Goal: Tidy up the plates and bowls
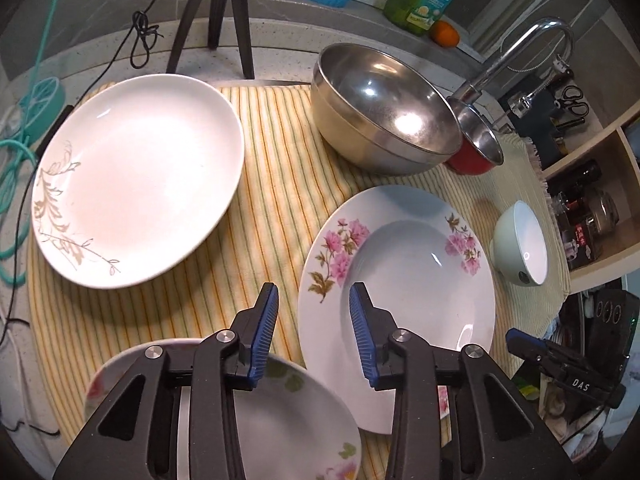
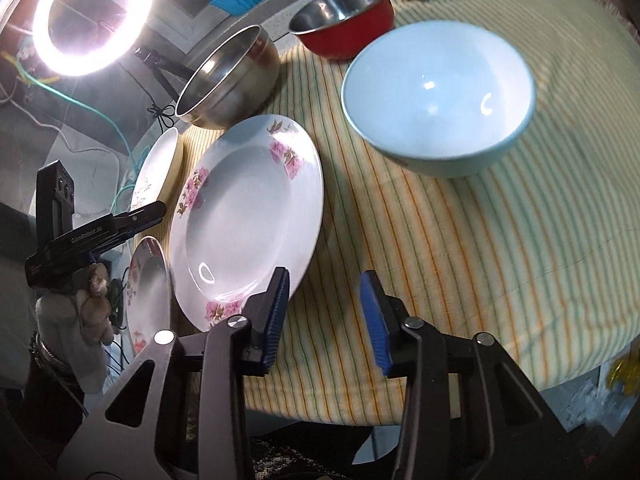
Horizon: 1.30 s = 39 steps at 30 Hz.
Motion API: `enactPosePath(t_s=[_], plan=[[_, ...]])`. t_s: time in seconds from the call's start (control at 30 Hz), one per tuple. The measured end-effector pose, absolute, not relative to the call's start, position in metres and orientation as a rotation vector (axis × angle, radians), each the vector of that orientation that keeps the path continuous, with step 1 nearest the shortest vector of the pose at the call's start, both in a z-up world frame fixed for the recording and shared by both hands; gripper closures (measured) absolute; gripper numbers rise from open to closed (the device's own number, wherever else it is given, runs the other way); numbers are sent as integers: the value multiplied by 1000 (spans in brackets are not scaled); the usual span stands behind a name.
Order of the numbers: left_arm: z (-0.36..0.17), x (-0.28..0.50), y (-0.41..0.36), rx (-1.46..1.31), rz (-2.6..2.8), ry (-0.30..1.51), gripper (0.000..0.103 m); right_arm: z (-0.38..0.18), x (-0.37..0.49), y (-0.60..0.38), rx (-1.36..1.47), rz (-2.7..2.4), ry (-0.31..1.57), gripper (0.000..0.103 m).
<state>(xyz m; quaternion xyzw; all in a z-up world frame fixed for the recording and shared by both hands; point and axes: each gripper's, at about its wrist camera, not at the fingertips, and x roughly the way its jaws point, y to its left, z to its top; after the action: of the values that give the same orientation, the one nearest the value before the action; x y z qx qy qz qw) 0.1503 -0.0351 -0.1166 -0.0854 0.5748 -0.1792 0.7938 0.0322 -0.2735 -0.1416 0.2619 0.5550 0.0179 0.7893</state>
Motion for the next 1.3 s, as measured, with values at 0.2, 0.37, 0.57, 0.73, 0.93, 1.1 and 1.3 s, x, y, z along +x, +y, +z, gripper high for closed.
enactPosePath(t_s=[0.2,0.37,0.57,0.73,0.93,1.1,1.3], plan=[[-125,160,-35,-201,-407,1269,73,-152,37,-275,609,47,1211,69],[-130,164,-35,-217,-410,1285,76,-157,40,-277,647,67,1223,70],[-135,168,-35,-227,-408,1296,80,-163,47,-275,661,86,1238,71],[-137,168,-38,-217,-410,1296,80,-165,50,-272,660,111,1240,78],[-136,169,-39,-215,-404,1298,80,-161,55,-268,625,138,1241,89],[-135,167,-42,-213,-402,1293,80,-161,50,-272,622,137,1246,89],[-135,163,-51,-203,-414,1291,80,-160,47,-278,615,124,1257,89]])
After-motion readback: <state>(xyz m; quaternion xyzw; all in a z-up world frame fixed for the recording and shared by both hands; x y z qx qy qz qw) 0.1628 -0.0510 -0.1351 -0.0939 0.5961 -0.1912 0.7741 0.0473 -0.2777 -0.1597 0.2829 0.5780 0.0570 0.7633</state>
